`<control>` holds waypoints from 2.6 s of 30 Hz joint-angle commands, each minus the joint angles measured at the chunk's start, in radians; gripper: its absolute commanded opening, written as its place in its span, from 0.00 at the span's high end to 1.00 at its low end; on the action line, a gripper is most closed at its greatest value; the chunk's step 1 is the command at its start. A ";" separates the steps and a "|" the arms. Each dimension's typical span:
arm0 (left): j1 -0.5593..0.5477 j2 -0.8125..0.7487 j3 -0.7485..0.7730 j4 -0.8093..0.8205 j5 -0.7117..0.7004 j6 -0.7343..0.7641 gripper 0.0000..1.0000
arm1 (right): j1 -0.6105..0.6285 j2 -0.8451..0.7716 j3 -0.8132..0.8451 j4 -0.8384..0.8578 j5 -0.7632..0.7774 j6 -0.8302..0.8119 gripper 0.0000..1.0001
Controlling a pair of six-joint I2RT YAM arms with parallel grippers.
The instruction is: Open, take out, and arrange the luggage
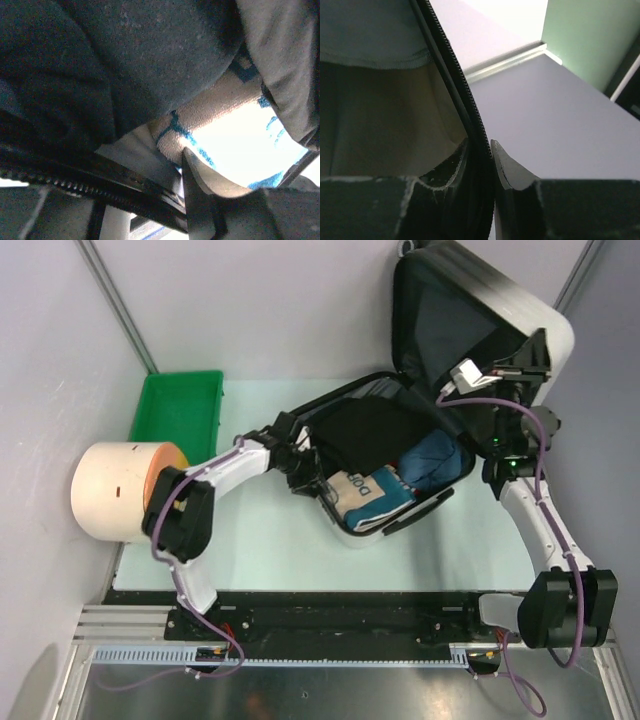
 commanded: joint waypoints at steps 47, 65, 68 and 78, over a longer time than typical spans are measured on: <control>-0.106 0.489 0.758 0.381 0.152 0.243 0.51 | -0.463 0.164 0.078 -0.121 0.207 -0.162 0.09; -0.120 0.448 0.729 0.379 0.111 0.266 0.12 | -0.532 0.055 0.104 -0.348 0.080 -0.054 0.00; -0.109 0.425 0.706 0.381 0.092 0.254 0.02 | -0.538 0.023 0.104 -0.386 0.091 -0.056 0.00; -0.059 0.204 0.453 0.379 0.016 0.257 0.00 | -0.567 -0.180 0.104 -0.802 -0.060 0.116 0.01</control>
